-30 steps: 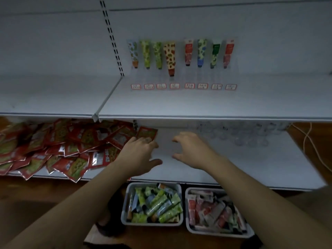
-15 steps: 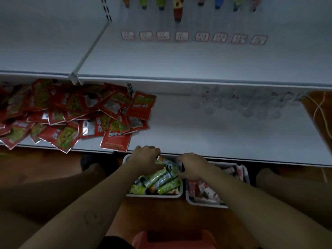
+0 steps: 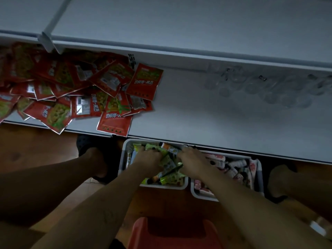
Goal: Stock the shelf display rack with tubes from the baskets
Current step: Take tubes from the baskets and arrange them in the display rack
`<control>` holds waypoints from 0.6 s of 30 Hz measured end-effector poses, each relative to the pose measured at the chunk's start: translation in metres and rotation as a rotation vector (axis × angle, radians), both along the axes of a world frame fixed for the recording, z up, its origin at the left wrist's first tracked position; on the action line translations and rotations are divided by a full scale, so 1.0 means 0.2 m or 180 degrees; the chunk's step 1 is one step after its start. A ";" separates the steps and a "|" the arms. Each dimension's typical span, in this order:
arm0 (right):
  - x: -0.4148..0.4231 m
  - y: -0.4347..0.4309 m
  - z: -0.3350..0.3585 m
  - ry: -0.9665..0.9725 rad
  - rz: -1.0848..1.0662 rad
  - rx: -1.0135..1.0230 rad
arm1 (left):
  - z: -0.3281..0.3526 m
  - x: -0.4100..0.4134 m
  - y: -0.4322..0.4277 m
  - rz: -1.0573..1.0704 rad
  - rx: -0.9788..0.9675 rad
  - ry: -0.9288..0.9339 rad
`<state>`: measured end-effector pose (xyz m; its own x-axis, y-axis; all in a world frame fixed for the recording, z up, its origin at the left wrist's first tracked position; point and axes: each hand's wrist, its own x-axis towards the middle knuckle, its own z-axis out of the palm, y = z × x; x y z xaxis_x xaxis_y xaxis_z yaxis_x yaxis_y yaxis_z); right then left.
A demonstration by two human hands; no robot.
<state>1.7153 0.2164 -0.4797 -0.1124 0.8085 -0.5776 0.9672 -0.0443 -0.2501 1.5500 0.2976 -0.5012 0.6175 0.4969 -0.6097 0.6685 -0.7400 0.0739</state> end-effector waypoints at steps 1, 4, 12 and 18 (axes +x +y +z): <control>0.00 -0.01 -0.01 -0.0019 0.0077 -0.0073 | -0.02 0.00 0.00 0.0015 -0.0053 0.0033; -0.03 -0.04 -0.03 -0.0185 0.0304 -0.0280 | -0.09 0.00 -0.02 0.0156 -0.0231 0.0159; -0.05 -0.07 -0.05 -0.0346 0.0605 -0.0151 | -0.13 -0.01 -0.04 0.0412 -0.0307 -0.0080; 0.02 -0.02 0.04 0.0492 -0.0348 -0.0038 | -0.01 -0.01 0.00 0.0793 -0.0671 -0.0365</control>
<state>1.7185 0.2117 -0.4717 -0.1124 0.8139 -0.5700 0.9066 -0.1508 -0.3942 1.5486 0.2984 -0.5031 0.5635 0.5115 -0.6487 0.8052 -0.5157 0.2928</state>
